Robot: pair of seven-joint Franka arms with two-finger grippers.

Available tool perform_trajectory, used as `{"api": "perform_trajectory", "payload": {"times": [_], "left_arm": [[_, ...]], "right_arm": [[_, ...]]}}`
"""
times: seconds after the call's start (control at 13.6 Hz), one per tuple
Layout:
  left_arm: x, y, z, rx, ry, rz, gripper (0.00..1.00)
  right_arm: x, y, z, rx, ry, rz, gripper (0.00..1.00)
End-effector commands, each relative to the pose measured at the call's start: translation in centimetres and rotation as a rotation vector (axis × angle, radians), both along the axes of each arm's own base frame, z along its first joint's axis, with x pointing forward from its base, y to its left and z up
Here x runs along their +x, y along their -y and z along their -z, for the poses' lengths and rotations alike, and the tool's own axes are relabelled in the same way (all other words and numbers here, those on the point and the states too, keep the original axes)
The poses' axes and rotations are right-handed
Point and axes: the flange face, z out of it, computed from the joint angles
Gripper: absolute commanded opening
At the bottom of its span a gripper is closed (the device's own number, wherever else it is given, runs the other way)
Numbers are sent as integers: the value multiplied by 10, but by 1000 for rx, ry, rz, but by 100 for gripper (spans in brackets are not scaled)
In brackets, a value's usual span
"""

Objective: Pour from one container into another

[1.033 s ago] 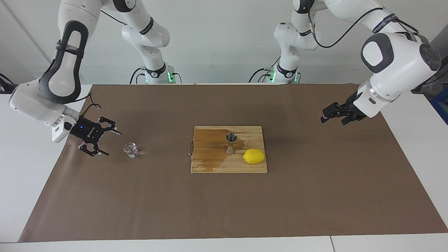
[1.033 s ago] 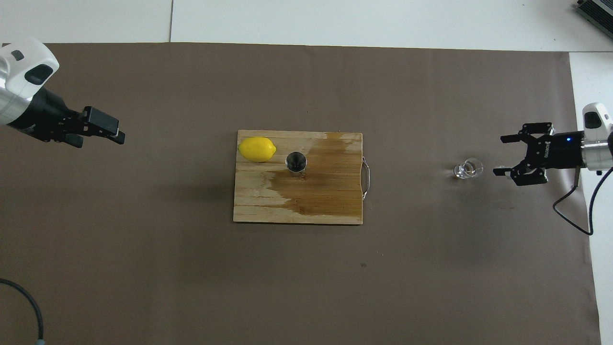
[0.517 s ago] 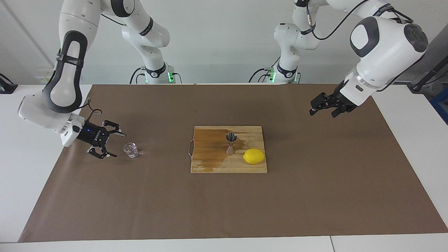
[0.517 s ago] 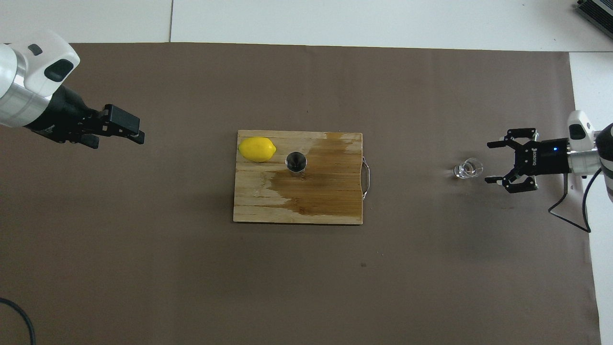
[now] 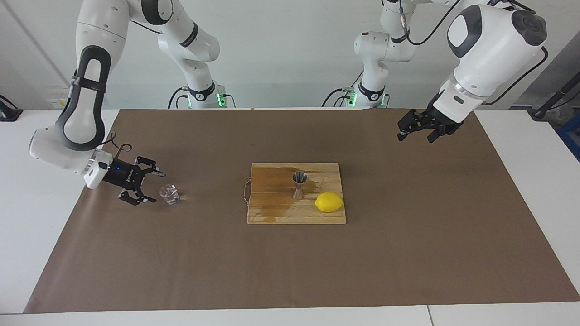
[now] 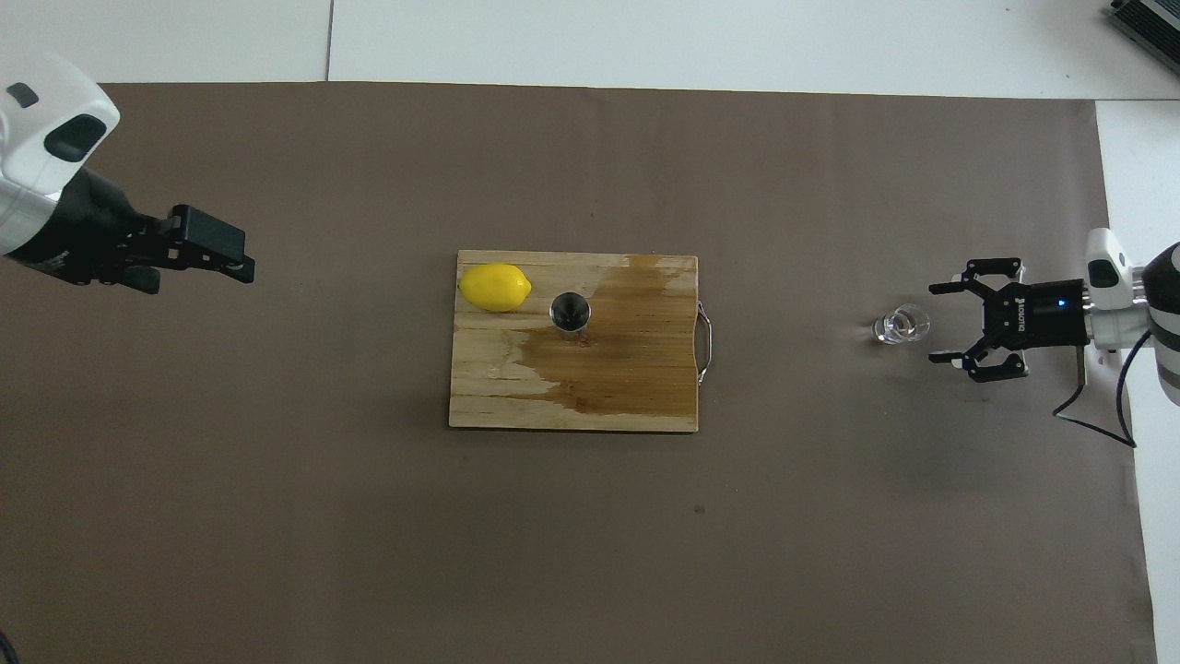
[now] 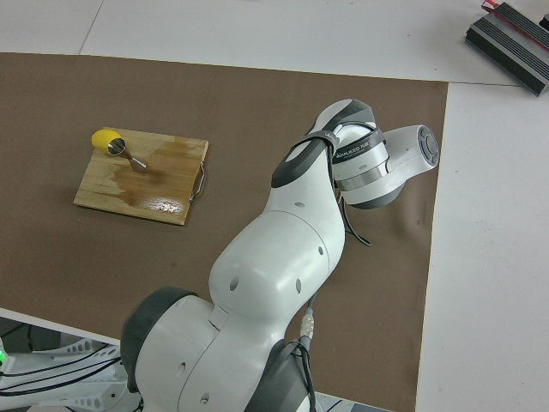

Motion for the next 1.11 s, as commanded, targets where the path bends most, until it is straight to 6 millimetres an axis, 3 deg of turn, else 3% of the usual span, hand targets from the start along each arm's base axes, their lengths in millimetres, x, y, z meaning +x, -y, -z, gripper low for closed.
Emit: {"api": "perform_trajectory", "payload": {"times": [0.0, 0.22, 0.59, 0.81, 1.03], "left_arm": [[-18, -20, -10, 48, -4, 2, 100], [-28, -48, -10, 61, -19, 10, 100], [-56, -68, 6, 155, -91, 7, 100], [-72, -70, 18, 182, -121, 18, 100], [-67, -65, 20, 216, -102, 27, 100]], "right_arm": [[-2, 0, 18, 77, 34, -10, 100], [-3, 0, 28, 90, 46, -23, 100], [-3, -2, 35, 107, 59, -25, 100], [-3, -3, 42, 114, 56, -24, 100], [-3, -4, 43, 136, 71, -29, 100]]}}
